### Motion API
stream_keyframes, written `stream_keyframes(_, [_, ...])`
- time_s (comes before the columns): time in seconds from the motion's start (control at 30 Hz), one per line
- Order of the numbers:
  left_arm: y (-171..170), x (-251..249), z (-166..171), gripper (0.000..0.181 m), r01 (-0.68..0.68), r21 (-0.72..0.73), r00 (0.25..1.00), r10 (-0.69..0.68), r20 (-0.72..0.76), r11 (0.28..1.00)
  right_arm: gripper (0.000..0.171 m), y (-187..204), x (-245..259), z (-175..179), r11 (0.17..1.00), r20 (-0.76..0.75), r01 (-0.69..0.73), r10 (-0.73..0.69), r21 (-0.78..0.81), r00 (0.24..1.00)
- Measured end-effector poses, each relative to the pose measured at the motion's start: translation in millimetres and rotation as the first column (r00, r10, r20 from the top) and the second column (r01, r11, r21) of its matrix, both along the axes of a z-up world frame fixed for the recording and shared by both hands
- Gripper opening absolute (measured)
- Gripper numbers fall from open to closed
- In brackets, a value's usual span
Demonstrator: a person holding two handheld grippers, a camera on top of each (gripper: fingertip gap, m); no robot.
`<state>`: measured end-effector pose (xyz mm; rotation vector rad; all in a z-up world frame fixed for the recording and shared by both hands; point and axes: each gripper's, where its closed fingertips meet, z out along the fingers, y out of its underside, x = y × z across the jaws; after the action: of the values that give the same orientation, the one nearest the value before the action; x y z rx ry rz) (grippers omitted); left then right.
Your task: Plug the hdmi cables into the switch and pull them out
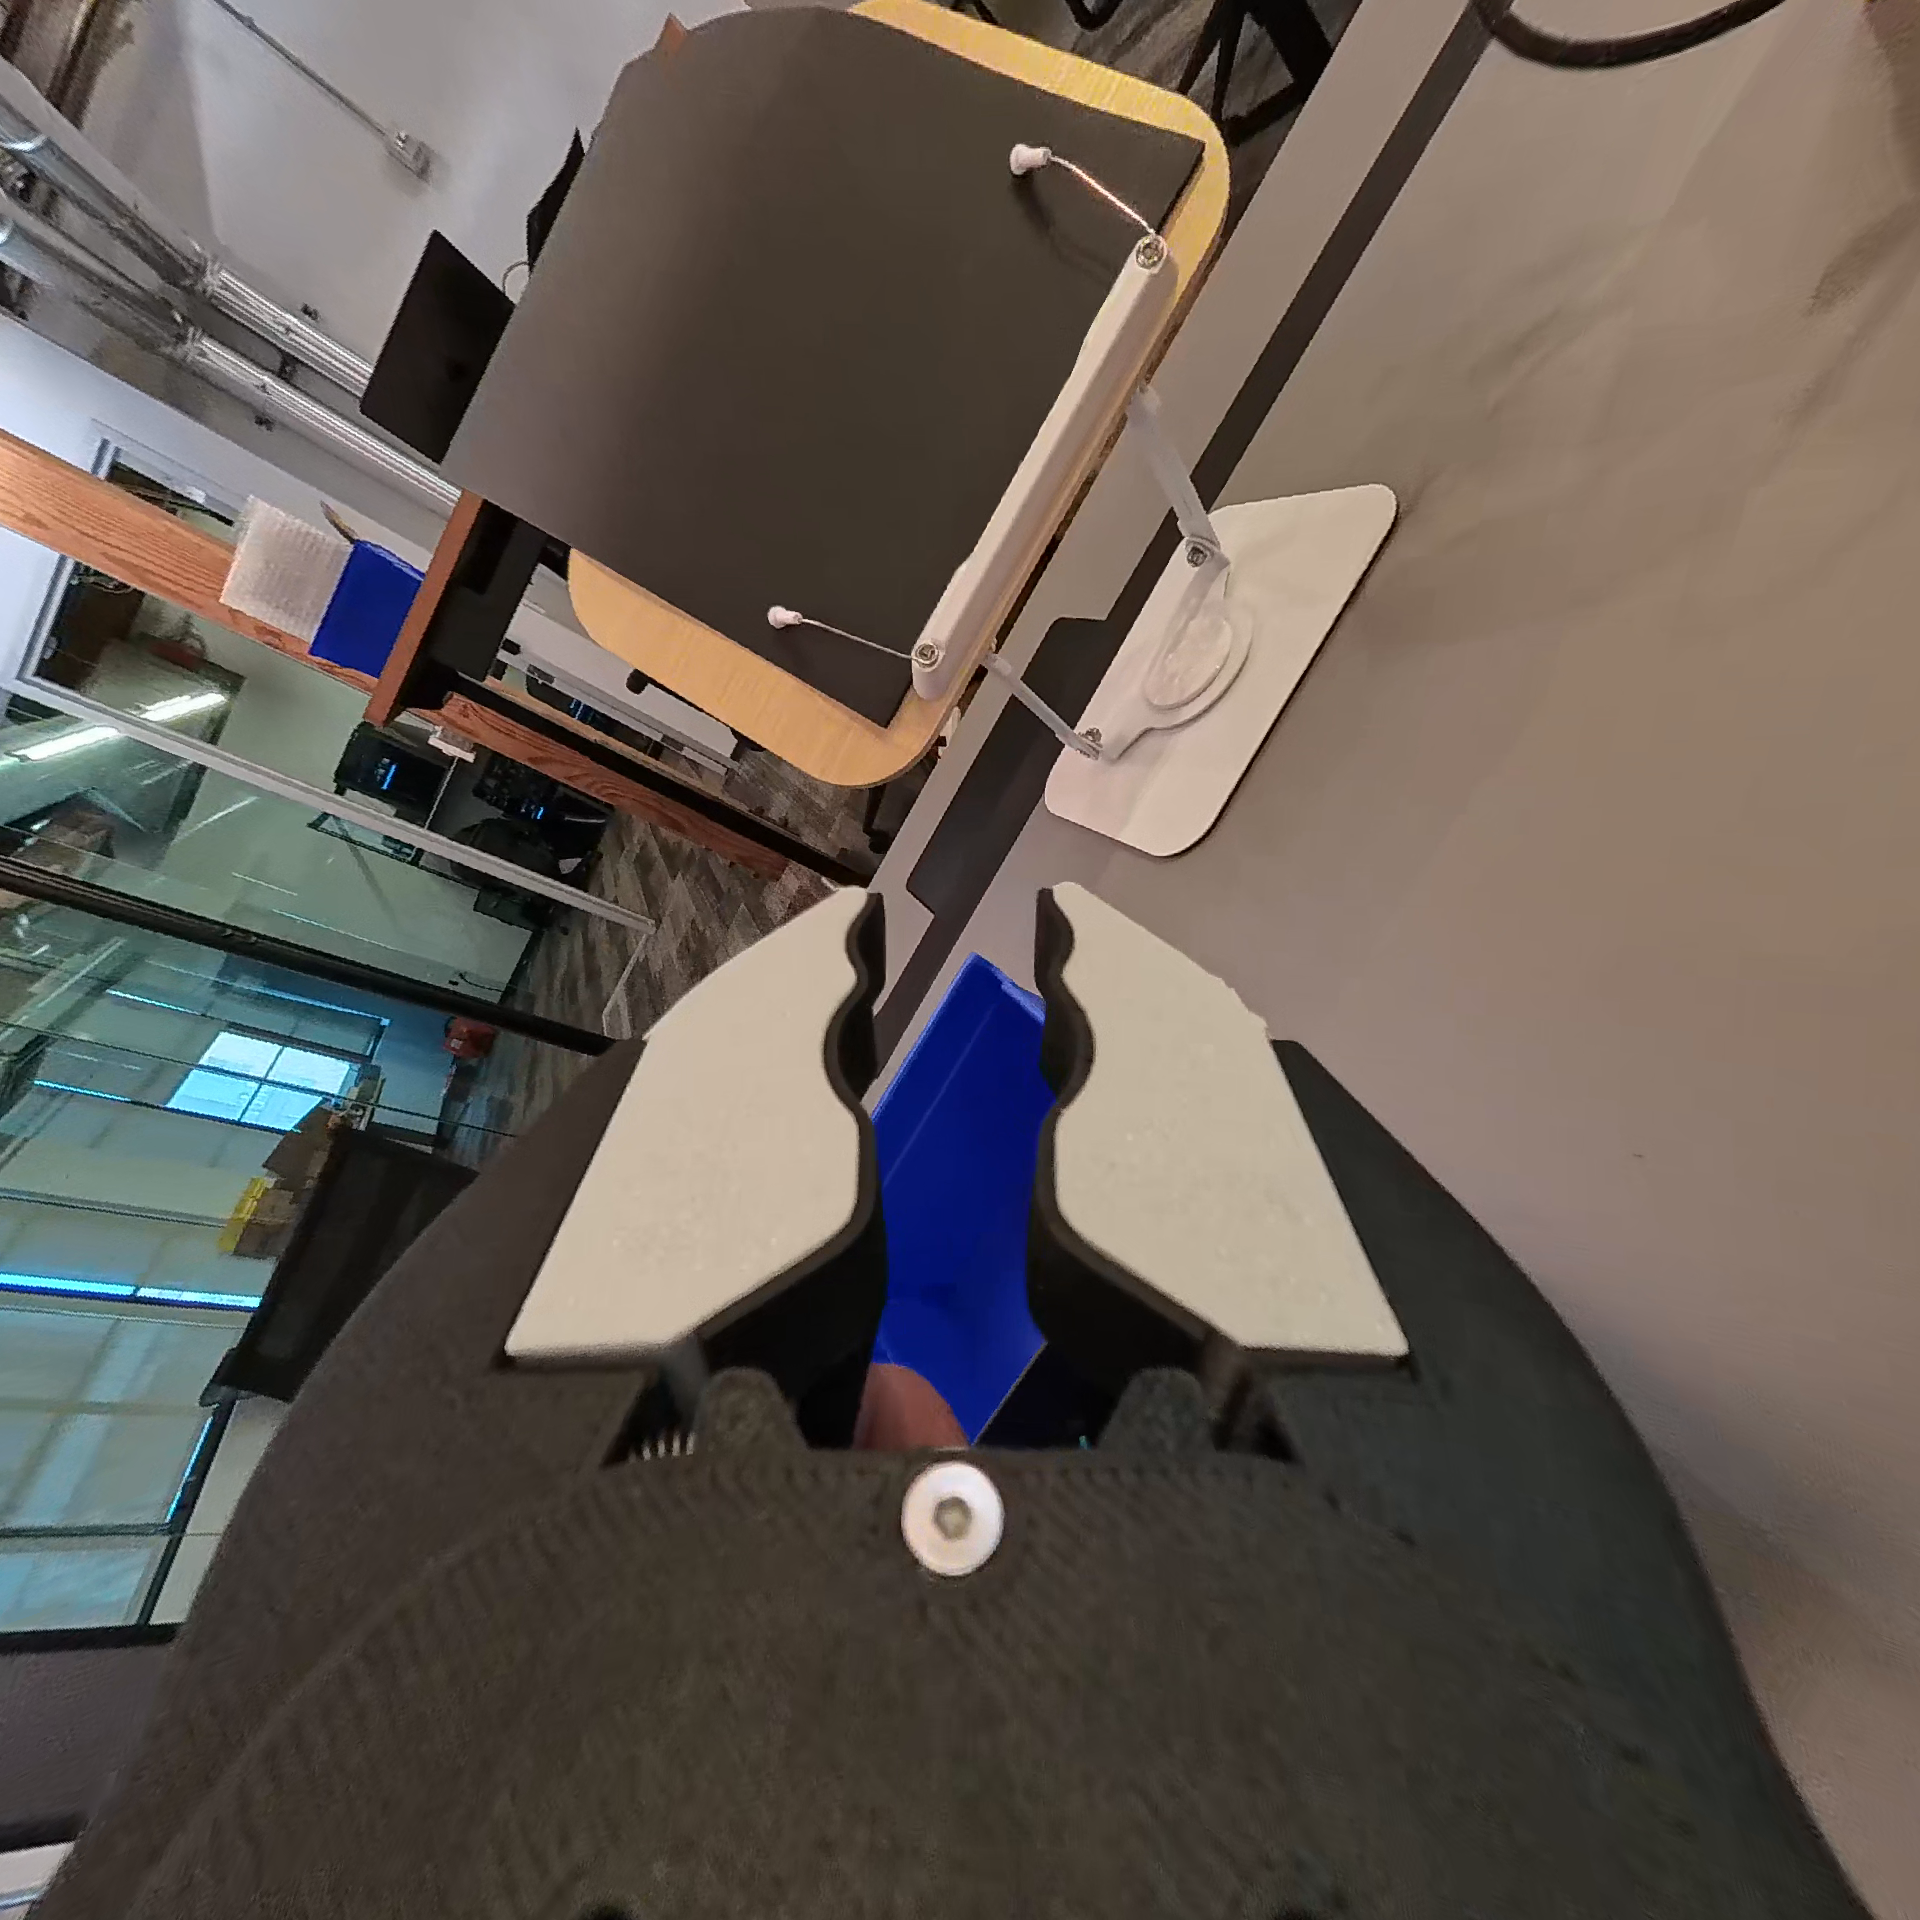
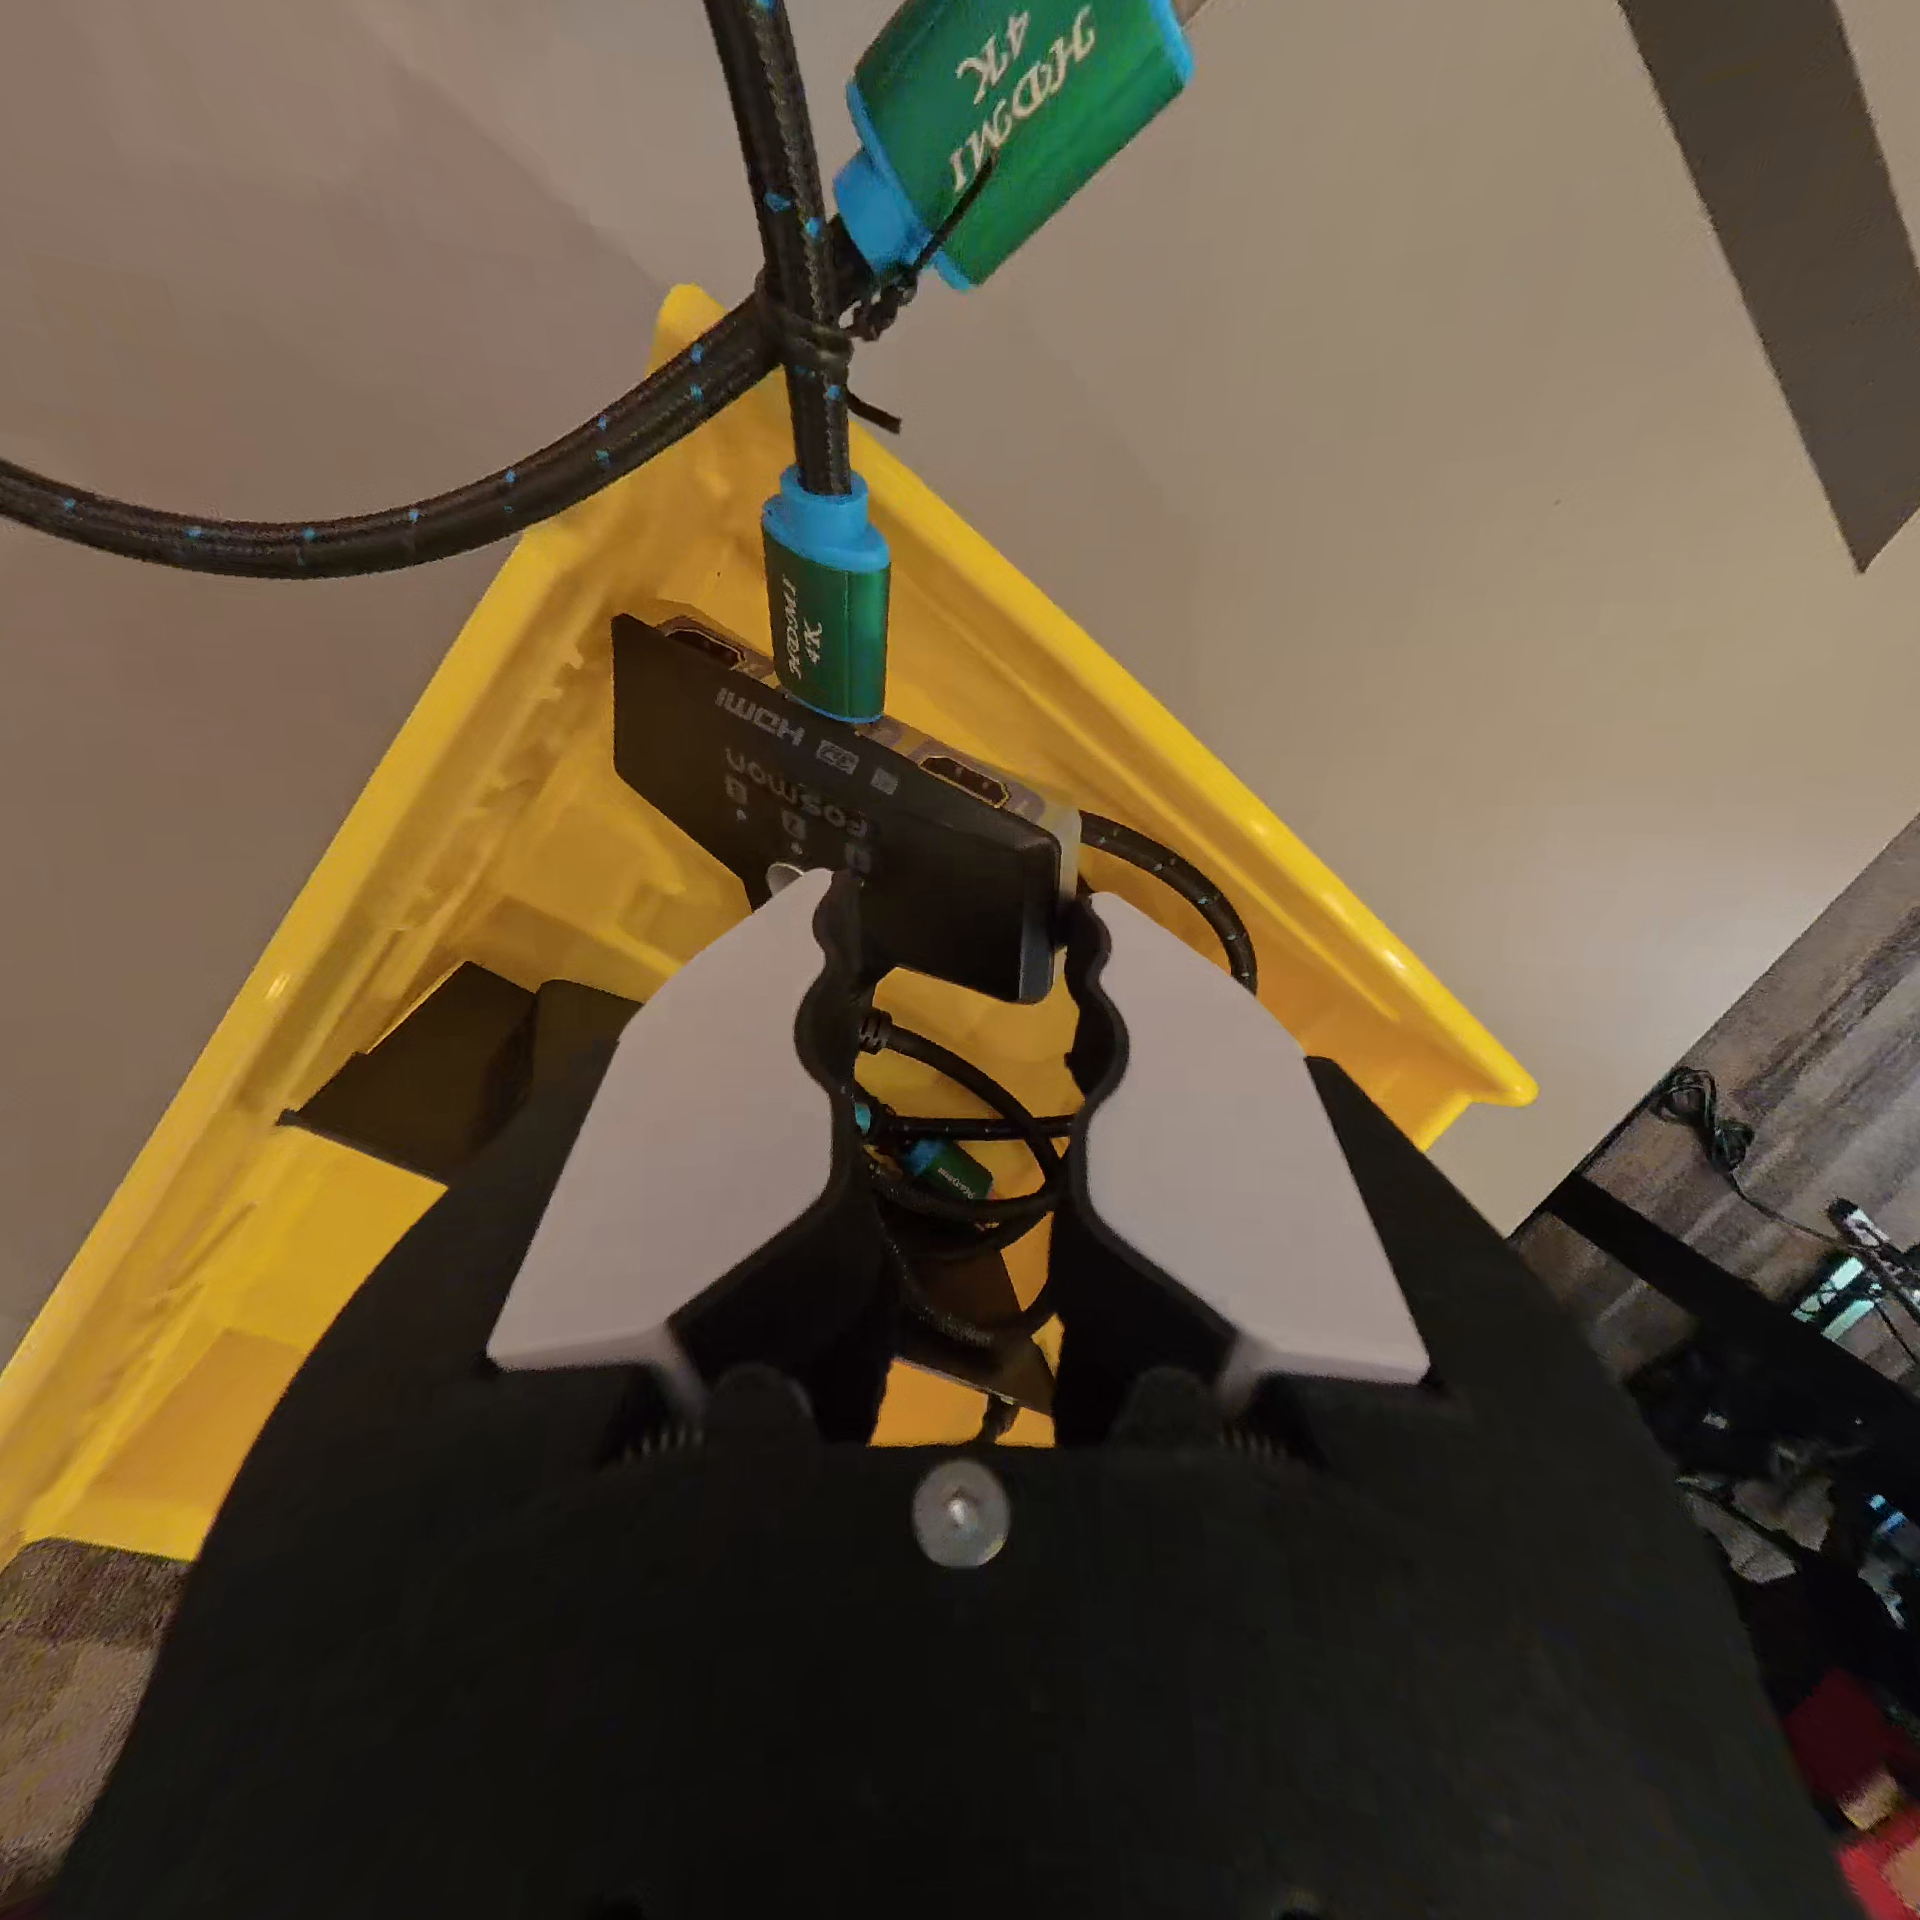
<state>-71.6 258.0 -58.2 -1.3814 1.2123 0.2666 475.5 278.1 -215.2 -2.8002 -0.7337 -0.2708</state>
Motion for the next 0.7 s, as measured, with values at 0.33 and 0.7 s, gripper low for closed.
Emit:
stream_keyframes(0.33, [4.5,-10.4,-5.5,0.028,-0.032,-0.011,0.999,0.031,-0.037,0.999,0.04,3.3,3.5,-9.5,0.981,-0.085,0.128,-0.141,-0.143,0.986])
stream_keyframes(0.7, [42.2,-117.4,-44.6,0.049,-0.316,-0.204,0.949,0.306,-0.081,0.926,0.064,-22.0,6.4,52.1,0.97,-0.197,0.139,-0.099,0.199,0.975])
